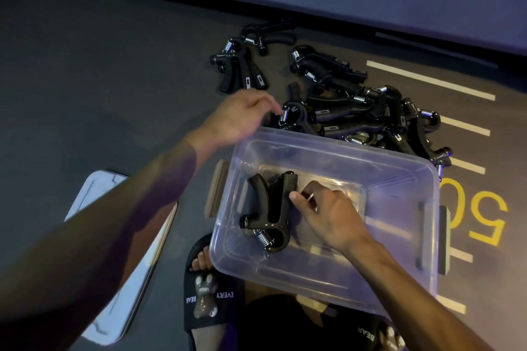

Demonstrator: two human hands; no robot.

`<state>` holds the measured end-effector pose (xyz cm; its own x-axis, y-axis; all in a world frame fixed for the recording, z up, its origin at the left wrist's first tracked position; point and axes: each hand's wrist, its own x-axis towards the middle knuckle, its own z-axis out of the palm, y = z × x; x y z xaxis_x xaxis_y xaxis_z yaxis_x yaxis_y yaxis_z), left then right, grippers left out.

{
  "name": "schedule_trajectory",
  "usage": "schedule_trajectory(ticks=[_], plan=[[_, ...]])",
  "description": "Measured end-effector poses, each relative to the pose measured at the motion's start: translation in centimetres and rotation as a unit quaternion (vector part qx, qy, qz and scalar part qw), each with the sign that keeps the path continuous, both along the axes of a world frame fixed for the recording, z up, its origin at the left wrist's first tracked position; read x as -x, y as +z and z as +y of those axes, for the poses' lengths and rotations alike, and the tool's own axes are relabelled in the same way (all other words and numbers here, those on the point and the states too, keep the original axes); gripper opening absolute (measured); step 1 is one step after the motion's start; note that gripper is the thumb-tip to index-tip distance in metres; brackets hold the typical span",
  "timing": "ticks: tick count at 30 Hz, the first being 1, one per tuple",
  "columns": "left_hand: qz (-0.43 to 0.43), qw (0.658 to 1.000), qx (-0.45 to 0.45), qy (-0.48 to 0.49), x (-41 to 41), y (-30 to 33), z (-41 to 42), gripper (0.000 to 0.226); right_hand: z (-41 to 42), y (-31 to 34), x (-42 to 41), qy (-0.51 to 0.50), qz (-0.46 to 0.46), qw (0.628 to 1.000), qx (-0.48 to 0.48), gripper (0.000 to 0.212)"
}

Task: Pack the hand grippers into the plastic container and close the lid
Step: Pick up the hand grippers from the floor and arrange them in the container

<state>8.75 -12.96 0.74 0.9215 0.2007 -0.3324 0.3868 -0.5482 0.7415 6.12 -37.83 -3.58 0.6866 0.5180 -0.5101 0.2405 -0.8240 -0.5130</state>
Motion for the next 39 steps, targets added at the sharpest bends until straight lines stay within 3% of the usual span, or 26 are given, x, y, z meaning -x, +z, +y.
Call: schedule_trajectory(ticks=[5, 10, 13, 17, 20, 22, 24, 26, 29, 35, 39], plan=[[0.105, 0.987, -0.028, -0.122, -5.1, -1.5, -0.2, 0.03, 0.5, 0.5, -0.5, -0.022, -0.023, 0.999, -0.026, 0.04], [0.131, 0.982, -0.049, -0.13, -5.4, -2.8, -0.8, 0.031, 0.4, 0.9, -0.4, -0.009, -0.043, 0.999, -0.023, 0.038], [0.063, 0.991, -0.048, -0.106, -4.5, -2.1, -0.4, 0.025, 0.3, 1.5, -0.5, -0.024, -0.066, 0.996, -0.047, 0.031], [-0.097, 0.992, -0.076, -0.034, -3.0, 0.8, 0.3, 0.015, 0.5, 2.8, -0.4, -0.066, -0.063, 0.991, -0.097, 0.027], [-0.205, 0.975, -0.068, 0.057, -1.5, 4.0, 1.1, 0.019, 0.5, 4.0, -0.1, -0.071, -0.055, 0.987, -0.13, 0.025], [-0.279, 0.954, -0.055, 0.092, 0.2, 6.4, 1.2, 0.02, 0.7, 5.2, 0.3, -0.109, -0.002, 0.978, -0.178, 0.021], [-0.346, 0.932, -0.063, 0.089, 2.6, 8.5, 0.3, 0.021, 1.4, 6.8, 0.7, -0.209, 0.145, 0.924, -0.285, 0.019], [-0.386, 0.917, -0.08, 0.057, 5.4, 9.7, -1.5, 0.018, 1.7, 8.2, 0.5, -0.299, 0.264, 0.839, -0.37, 0.03], [-0.365, 0.931, -0.011, 0.02, 9.5, 9.9, -4.5, 0.025, 1.5, 9.3, -0.1, -0.347, 0.363, 0.765, -0.402, 0.058], [-0.295, 0.95, 0.003, -0.102, 14.2, 7.7, -7.3, 0.041, -0.3, 8.2, 0.1, -0.346, 0.355, 0.779, -0.384, 0.045], [-0.274, 0.954, -0.011, -0.123, 15.0, 6.9, -6.0, 0.03, -2.8, 7.2, -1.0, -0.295, 0.324, 0.809, -0.392, 0.03]])
